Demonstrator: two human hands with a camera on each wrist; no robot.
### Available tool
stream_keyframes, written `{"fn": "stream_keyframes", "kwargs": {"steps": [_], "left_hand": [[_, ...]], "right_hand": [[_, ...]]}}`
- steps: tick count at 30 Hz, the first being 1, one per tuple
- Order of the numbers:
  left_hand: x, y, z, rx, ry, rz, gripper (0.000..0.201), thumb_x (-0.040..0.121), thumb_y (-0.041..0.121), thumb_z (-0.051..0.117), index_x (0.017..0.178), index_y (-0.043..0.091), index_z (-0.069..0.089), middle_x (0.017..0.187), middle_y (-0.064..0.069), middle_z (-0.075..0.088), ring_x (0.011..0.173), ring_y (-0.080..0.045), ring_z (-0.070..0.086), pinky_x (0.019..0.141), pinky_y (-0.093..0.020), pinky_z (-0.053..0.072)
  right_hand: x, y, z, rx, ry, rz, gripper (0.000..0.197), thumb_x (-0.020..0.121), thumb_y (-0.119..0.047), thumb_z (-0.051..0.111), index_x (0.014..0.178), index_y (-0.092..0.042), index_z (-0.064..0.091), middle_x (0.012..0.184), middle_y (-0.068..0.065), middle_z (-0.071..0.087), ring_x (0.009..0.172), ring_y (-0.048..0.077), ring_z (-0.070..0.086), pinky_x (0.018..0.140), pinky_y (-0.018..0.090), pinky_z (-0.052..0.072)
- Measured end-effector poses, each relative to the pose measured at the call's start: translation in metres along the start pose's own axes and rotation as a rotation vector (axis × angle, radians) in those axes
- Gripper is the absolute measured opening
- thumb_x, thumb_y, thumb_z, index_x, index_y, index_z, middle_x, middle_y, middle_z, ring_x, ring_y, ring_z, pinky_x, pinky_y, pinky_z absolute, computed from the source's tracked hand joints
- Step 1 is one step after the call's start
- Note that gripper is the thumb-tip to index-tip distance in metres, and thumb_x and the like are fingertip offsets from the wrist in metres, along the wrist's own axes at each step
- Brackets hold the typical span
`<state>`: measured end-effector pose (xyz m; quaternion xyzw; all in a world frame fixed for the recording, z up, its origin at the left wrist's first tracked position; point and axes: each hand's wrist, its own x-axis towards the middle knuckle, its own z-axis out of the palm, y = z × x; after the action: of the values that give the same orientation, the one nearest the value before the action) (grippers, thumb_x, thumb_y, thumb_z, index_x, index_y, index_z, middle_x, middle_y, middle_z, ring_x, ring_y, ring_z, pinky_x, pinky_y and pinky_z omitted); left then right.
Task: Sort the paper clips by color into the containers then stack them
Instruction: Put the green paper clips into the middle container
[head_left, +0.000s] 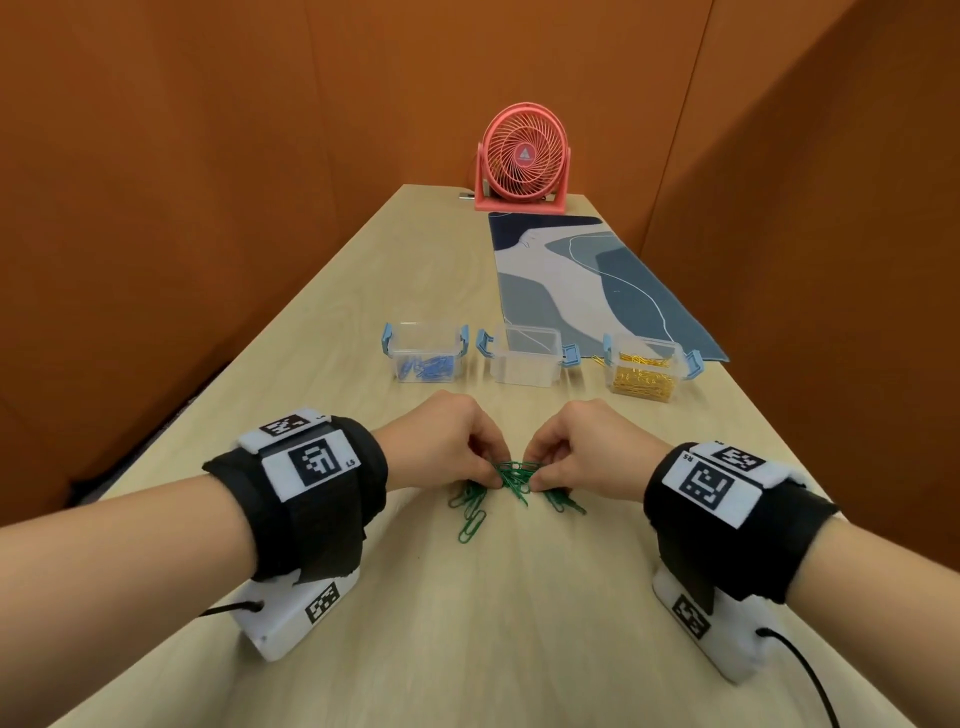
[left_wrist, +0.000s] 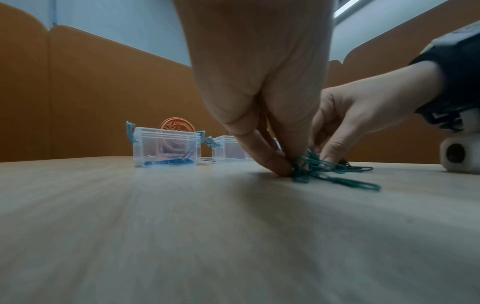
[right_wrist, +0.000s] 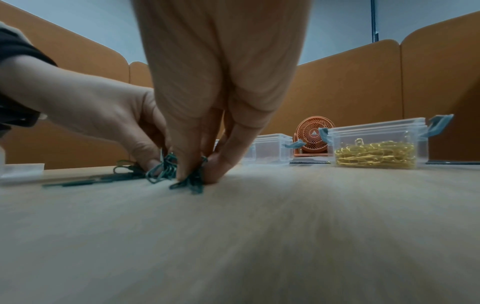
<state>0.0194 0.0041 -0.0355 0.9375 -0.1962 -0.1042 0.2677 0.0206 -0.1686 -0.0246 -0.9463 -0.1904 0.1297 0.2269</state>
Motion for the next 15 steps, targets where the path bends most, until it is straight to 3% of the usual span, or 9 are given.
{"fn": "stream_keyframes", "kwargs": {"steps": [5, 8, 12, 15], "left_hand": [[0.003, -0.004, -0.006, -0.155, -0.048, -0.1, 0.017, 0.074, 0.017, 0.077, 0.091, 0.017, 0.075, 0.083, 0.003, 0.072, 0.071, -0.007, 0.061, 0.073, -0.017, 0.052], [0.006, -0.007, -0.012, -0.307, -0.075, -0.187, 0.017, 0.073, 0.012, 0.078, 0.09, 0.012, 0.074, 0.083, -0.004, 0.072, 0.073, -0.014, 0.062, 0.072, -0.019, 0.054], [0.014, -0.005, -0.022, -0.448, -0.067, -0.242, 0.018, 0.073, 0.005, 0.076, 0.091, 0.007, 0.073, 0.079, -0.004, 0.069, 0.062, -0.006, 0.062, 0.058, -0.01, 0.05], [0.025, 0.003, -0.034, -0.535, -0.039, -0.24, 0.017, 0.075, -0.001, 0.073, 0.091, 0.003, 0.071, 0.077, -0.003, 0.068, 0.056, -0.003, 0.064, 0.056, -0.01, 0.051]], "right_hand": [[-0.002, 0.005, -0.003, 0.099, -0.009, 0.034, 0.023, 0.075, -0.016, 0.076, 0.098, -0.012, 0.074, 0.09, 0.005, 0.073, 0.066, 0.007, 0.06, 0.073, 0.017, 0.053], [-0.001, 0.009, -0.01, 0.226, -0.007, 0.082, 0.023, 0.074, -0.013, 0.077, 0.096, -0.009, 0.073, 0.083, 0.003, 0.072, 0.061, 0.005, 0.061, 0.057, 0.006, 0.05], [0.002, 0.01, -0.025, 0.387, 0.002, 0.122, 0.019, 0.074, -0.011, 0.077, 0.093, -0.008, 0.073, 0.074, -0.002, 0.069, 0.056, 0.001, 0.063, 0.054, 0.008, 0.051], [0.011, 0.009, -0.039, 0.399, 0.051, 0.107, 0.018, 0.072, -0.012, 0.078, 0.09, -0.01, 0.074, 0.075, 0.0, 0.072, 0.059, 0.004, 0.065, 0.06, 0.01, 0.054]]}}
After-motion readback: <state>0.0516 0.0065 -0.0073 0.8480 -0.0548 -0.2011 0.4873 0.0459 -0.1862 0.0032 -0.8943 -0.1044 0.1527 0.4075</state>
